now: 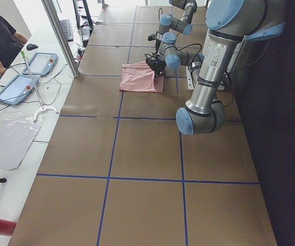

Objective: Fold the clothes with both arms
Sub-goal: 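Lift the near edge with both grippers and fold it away from the robot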

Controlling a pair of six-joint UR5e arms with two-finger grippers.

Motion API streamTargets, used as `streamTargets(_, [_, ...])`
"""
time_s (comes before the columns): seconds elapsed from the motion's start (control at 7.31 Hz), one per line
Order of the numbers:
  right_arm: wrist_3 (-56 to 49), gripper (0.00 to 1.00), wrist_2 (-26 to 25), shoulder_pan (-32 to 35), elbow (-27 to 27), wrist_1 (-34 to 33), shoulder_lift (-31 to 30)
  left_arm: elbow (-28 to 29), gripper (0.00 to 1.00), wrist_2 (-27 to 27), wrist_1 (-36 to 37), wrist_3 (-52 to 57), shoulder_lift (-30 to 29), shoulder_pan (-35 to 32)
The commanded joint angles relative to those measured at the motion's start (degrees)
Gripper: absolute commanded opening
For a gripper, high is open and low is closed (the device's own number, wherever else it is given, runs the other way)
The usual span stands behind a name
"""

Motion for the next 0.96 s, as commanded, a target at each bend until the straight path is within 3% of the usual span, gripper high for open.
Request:
streamTargets(0.0, [-0.1,0.0,0.1,3.4,-5.1,0.5,3.3,3.5,0.0,-0.1,-0.6,0.1,-2.8,-3.8])
streamTargets(0.14, [-0.1,0.0,0.4,6.8,-10.3,3.4,6.0,9.6,0.0,0.0,-2.2,0.4,-5.6,-6.8])
streamTargets(0.27, [-0.2,0.0,1.8,11.4,-17.4,6.4,9.7,17.0,0.0,0.0,-8.4,1.0,-7.8,-10.2])
streamTargets(0.41, [-1.6,0.99,2.7,14.5,-26.8,10.9,14.3,26.7,0.67,0.0,-15.3,3.7,-10.6,-12.3])
streamTargets(0.55, [-2.2,1.0,2.6,16.5,-35.6,14.7,19.7,31.5,1.0,0.2,-19.8,7.1,-11.9,-13.1])
streamTargets(0.68, [-2.3,1.0,2.1,17.6,-40.4,16.8,22.3,31.5,1.0,0.1,-20.1,8.4,-11.9,-14.3])
streamTargets(0.82, [-2.2,1.0,2.2,19.3,-41.1,16.8,22.5,31.5,1.0,0.0,-20.8,8.5,-11.9,-14.3])
